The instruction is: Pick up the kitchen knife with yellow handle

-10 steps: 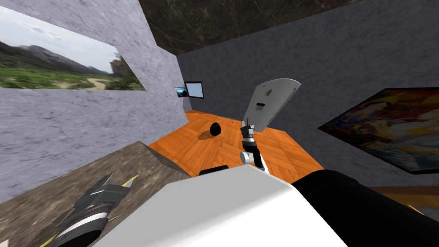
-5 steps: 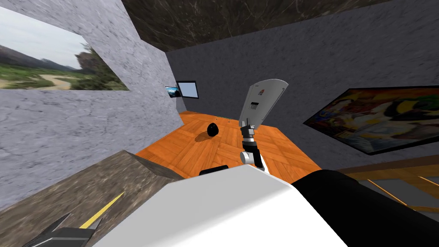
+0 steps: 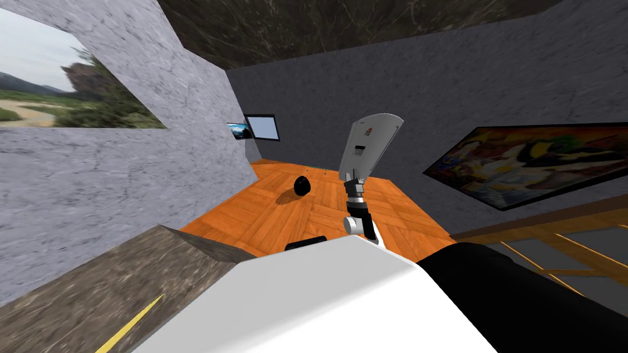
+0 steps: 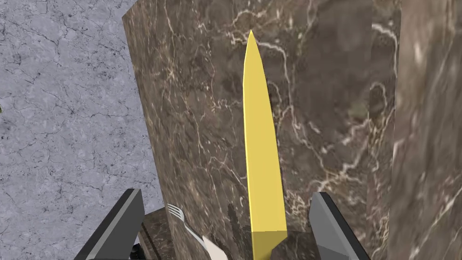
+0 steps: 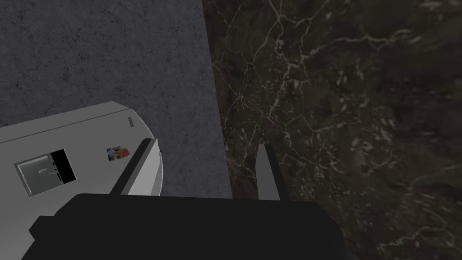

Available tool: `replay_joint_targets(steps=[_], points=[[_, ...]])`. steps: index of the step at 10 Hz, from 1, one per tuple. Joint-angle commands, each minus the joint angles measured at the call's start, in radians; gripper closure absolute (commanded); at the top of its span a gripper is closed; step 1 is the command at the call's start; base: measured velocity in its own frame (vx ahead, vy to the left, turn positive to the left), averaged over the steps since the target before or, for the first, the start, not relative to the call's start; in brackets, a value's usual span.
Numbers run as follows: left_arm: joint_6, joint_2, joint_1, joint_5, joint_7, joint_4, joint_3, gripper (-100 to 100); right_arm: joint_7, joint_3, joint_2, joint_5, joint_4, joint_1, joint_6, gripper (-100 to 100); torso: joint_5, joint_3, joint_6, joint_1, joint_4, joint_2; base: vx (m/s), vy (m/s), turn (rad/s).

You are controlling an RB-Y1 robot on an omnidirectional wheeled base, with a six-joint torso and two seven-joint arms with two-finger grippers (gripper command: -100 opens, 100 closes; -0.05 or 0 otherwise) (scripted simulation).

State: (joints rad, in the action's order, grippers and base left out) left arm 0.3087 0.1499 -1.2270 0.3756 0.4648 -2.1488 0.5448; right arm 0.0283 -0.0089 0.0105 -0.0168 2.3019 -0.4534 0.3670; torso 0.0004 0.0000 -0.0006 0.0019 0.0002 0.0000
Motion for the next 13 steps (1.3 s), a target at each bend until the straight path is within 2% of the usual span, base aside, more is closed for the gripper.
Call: replay_joint_targets(steps=[1,3,4,8,10,11,12,13], points=[[0.047,-0.015,-0.028,0.003,0.011,0.003,0.017,-100,0.000,0.000,0.000,0.000,0.000,0.000,0.000,0,0.000,0.000,0.000,0.000,0.000,0.000,0.029,0.030,-0.128],[0.102,-0.027,-0.074,0.018,0.032,0.026,0.044,-100,0.000,0.000,0.000,0.000,0.000,0.000,0.000,0,0.000,0.000,0.000,0.001,0.000,-0.001,0.043,0.049,-0.159],[0.102,-0.027,-0.074,0.018,0.032,0.026,0.044,-100,0.000,0.000,0.000,0.000,0.000,0.000,0.000,0,0.000,-0.001,0.000,0.001,0.000,-0.001,0.030,0.039,-0.048],[0.184,-0.040,-0.142,0.039,0.062,0.058,0.084,-100,0.000,0.000,0.000,0.000,0.000,0.000,0.000,0,0.000,0.000,0.000,0.000,0.000,0.000,0.024,0.033,-0.112],[0.204,-0.042,-0.159,0.045,0.069,0.066,0.095,-100,0.000,0.000,0.000,0.000,0.000,0.000,0.000,0,0.000,0.000,0.000,0.000,0.000,0.000,0.021,0.024,-0.063],[0.185,-0.040,-0.155,0.046,0.064,0.073,0.089,-100,0.000,0.000,0.000,0.000,0.000,0.000,0.000,0,0.000,0.000,0.000,-0.001,0.000,0.000,0.008,0.009,-0.010],[0.190,-0.040,-0.156,0.046,0.065,0.072,0.090,0,0.000,0.000,0.000,0.000,0.000,0.000,0.000,0,0.000,0.000,0.000,-0.002,0.000,0.000,0.000,0.000,0.000],[0.178,-0.041,-0.133,0.037,0.057,0.104,0.087,-100,0.000,0.000,0.000,0.000,0.000,0.000,0.000,0,0.000,0.000,0.000,-0.002,0.000,0.001,0.013,0.031,-0.005]])
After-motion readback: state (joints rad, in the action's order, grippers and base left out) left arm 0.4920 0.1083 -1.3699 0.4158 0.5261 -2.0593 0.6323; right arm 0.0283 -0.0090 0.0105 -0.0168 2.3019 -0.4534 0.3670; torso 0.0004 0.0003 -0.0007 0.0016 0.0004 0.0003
